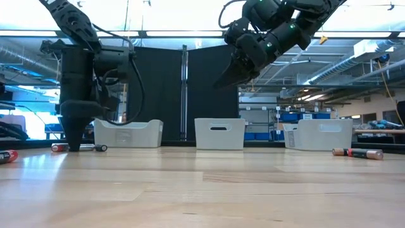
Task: Sort batteries
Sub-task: Put the black silver battery into the right bin
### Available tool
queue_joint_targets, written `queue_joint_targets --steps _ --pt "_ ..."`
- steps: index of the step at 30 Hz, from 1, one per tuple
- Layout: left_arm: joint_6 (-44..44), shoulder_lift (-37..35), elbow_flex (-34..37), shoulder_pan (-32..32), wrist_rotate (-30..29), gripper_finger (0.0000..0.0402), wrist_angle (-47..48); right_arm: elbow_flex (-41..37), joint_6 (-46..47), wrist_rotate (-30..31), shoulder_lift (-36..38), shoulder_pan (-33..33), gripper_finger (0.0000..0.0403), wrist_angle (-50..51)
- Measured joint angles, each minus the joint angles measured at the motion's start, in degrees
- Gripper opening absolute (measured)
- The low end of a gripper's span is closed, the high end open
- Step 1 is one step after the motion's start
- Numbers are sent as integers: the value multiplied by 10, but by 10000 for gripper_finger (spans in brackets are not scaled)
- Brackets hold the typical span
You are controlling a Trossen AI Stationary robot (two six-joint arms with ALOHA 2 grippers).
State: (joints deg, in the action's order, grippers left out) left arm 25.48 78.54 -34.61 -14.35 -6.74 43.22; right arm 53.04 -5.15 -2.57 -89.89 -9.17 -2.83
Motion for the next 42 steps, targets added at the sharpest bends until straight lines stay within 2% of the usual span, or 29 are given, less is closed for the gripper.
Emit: queue_joint_targets --steps 3,7,11,16,19,21,24,29,33,36,42 --pt "3 0 0 1 1 46 2 0 0 0 0 2 17 0" --pt "6 -12 1 6 -3 44 2 0 -4 0 0 2 7 0" --pt "33 -33 4 19 -10 44 0 0 -5 -5 0 2 14 0" --pt "66 -66 4 64 -19 44 -9 0 0 -19 0 3 9 1" --pt "58 -84 4 100 -40 44 -51 -17 1 -54 0 3 7 -25" --pt "57 -92 4 122 -56 44 -108 -51 11 -86 0 3 9 -83" --pt "43 -97 15 148 -56 44 -244 -120 42 -97 0 4 12 -203" --pt "18 -85 60 156 -15 44 -528 -214 122 -88 0 20 9 -409" --pt "2 -63 83 155 20 44 -739 -238 178 -58 0 39 22 -510" --pt "-12 -47 84 155 24 44 -823 -227 210 -43 0 50 40 -535" --pt "-36 -13 67 155 35 44 -880 -188 232 -5 0 65 84 -541"
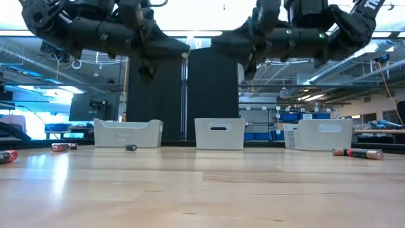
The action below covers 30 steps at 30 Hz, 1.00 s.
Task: Sort batteries
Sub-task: Put the black silver battery into the right bin
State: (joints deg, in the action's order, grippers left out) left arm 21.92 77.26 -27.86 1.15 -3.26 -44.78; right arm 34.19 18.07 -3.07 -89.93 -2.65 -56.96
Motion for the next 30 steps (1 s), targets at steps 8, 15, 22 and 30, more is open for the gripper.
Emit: queue_joint_targets --steps 8,15,22,30 --pt "-10 31 -33 0 31 44 -36 28 15 19 0 7 149 0" --pt "-18 32 -53 0 36 44 -33 43 7 -10 0 8 168 0" --pt "7 34 -55 -8 39 44 -35 61 -12 -47 0 8 155 5" --pt "8 38 -55 -7 45 44 -46 63 -13 -40 0 7 92 4"
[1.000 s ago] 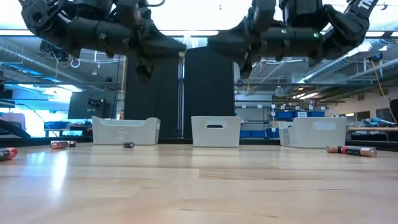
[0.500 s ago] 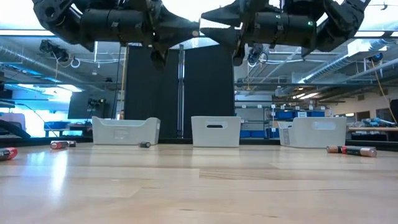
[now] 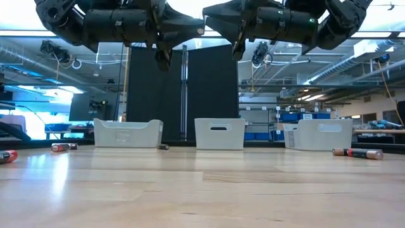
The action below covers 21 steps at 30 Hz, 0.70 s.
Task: Sort batteries
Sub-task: Put the black silver battery into the right bin
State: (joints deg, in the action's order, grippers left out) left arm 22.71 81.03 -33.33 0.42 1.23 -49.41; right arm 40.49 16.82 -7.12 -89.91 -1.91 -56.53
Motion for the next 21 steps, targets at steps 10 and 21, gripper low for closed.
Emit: queue_joint_targets --steps 10,21 --pt "-7 0 -25 0 2 44 34 1 16 0 1 0 92 -1" --pt "-13 3 -35 -1 2 44 49 1 28 -4 1 1 109 8"
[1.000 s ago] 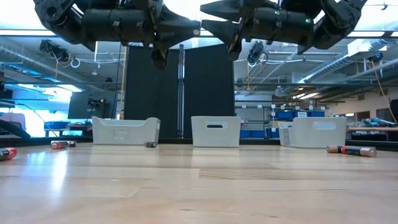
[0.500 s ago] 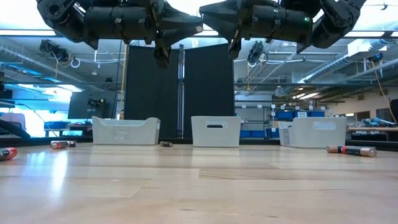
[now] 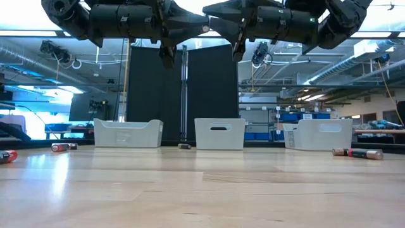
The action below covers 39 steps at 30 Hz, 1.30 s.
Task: Sort batteries
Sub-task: Put the black silver battery into the right bin
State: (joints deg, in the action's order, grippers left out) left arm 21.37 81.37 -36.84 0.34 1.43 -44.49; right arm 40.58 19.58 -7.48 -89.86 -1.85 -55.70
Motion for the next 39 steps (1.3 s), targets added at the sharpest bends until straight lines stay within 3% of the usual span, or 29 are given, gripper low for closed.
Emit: queue_joint_targets --steps 7,10,19,25,32,39 --pt "3 25 0 0 11 44 -17 -1 2 4 0 0 64 4" --pt "9 38 0 0 12 44 -37 -2 2 2 0 0 64 6" --pt "-45 39 0 0 12 112 -28 0 -20 -3 33 -18 64 43" --pt "-118 38 0 0 -18 118 3 0 -54 13 142 -79 64 227" --pt "-137 9 0 -47 -35 118 80 0 -69 111 274 -195 64 520" --pt "-137 -50 1 -150 47 88 168 0 -58 143 296 -341 64 685"
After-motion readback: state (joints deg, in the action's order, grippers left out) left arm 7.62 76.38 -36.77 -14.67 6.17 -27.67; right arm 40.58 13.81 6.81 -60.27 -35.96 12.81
